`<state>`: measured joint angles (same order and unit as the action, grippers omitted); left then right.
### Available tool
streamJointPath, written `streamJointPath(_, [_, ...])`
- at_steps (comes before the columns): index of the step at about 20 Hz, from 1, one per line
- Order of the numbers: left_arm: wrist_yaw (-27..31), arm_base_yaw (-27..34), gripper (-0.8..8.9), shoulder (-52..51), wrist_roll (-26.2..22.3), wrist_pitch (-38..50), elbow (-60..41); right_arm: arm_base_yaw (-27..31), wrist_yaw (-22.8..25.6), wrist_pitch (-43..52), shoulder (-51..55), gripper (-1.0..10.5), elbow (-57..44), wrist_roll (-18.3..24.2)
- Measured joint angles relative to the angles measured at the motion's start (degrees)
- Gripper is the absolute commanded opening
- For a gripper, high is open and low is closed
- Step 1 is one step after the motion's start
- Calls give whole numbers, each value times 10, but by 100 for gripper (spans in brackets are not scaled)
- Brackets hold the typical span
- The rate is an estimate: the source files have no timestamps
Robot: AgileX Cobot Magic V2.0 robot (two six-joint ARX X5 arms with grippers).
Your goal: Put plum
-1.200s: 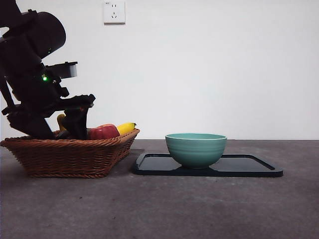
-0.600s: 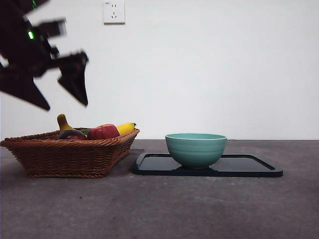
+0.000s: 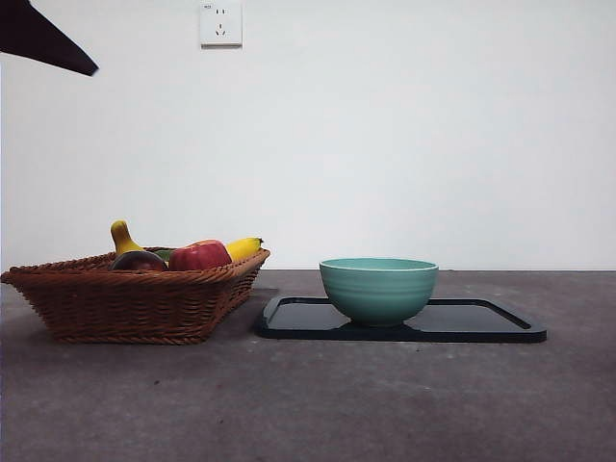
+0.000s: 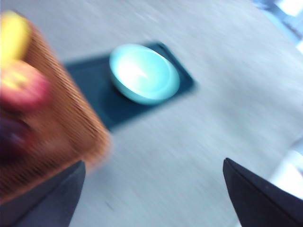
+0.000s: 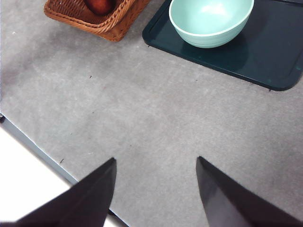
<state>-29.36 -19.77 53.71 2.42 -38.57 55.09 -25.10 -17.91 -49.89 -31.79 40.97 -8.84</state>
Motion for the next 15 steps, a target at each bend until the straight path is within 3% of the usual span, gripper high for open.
streamJointPath(5, [-34,0,459,-11,-28,-122,0,0,0,0,0,267,0,-1])
streamJointPath(15, [-35,-3,459,-11,-45,-125,0,0,0,0,0,267,0,-8])
